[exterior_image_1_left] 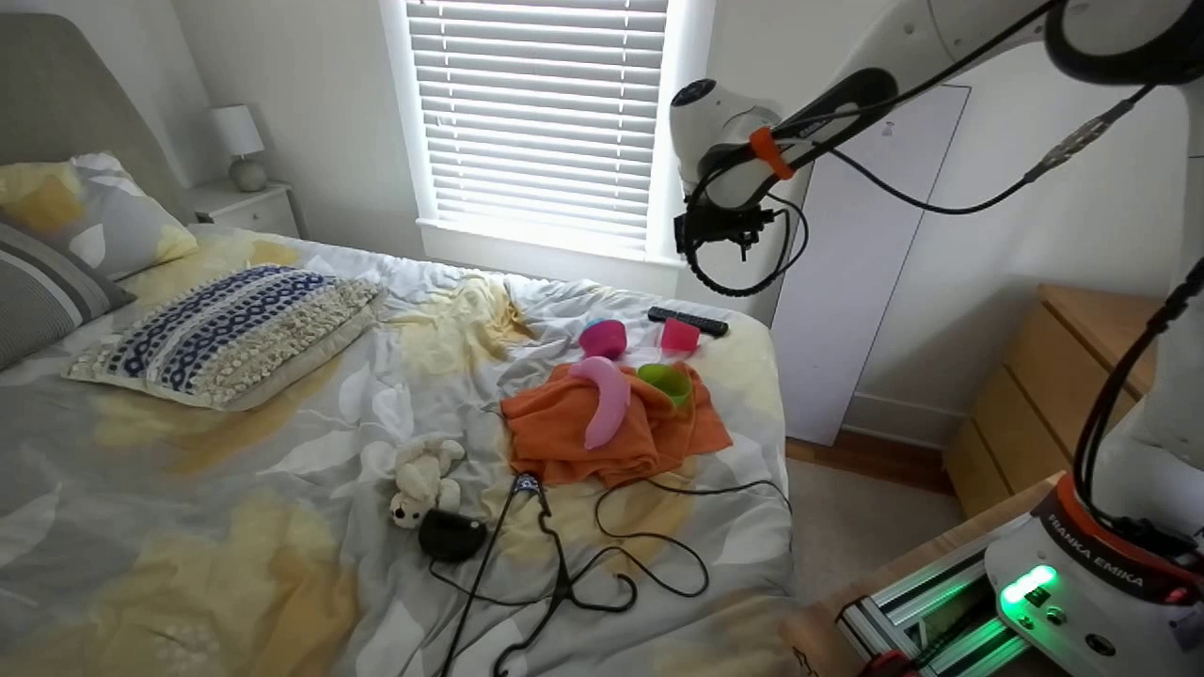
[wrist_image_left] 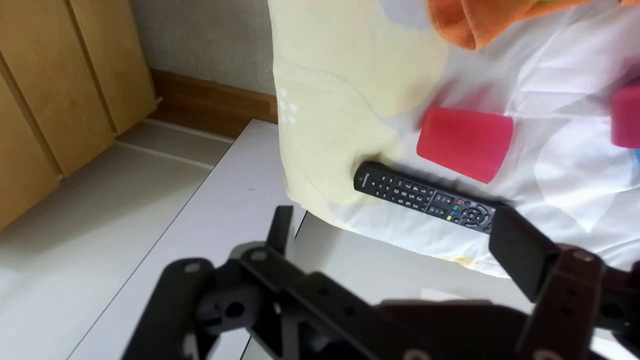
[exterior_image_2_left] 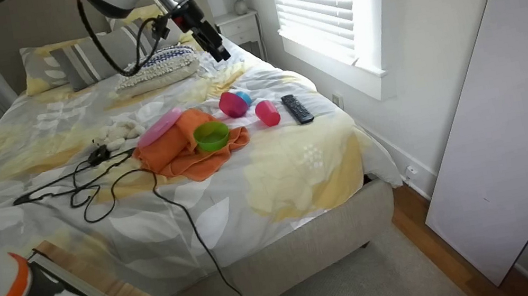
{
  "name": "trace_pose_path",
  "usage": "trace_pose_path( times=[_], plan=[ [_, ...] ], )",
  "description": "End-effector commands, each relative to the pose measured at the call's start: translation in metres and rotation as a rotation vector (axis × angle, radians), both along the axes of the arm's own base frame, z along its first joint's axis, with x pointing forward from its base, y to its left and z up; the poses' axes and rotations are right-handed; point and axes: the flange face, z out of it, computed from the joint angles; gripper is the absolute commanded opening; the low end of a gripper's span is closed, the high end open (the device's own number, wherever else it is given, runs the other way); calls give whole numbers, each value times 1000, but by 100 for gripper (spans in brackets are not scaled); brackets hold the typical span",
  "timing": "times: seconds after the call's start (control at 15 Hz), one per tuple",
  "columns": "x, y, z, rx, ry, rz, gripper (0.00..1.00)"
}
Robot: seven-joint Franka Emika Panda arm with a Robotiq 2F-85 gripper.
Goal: Pick up the pink cup and put it on the left side of the orange blanket on the bed
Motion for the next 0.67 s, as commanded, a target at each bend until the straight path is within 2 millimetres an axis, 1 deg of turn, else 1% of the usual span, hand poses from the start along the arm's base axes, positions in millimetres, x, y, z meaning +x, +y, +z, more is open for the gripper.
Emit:
trace_pose_path(
  times=[0.0, 0.13, 0.2, 0.33, 0.4, 0.6],
  plan=[
    [44, 22, -37, -118, -42, -13, 100],
    [60, 26, -54, -144, -36, -29, 100],
    [39, 18, -38, -94, -28, -3, 100],
    [52, 23, -52, -116, -25, -11, 100],
    [56, 24, -55, -119, -27, -12, 100],
    [60, 23, -53, -119, -34, -15, 100]
  ],
)
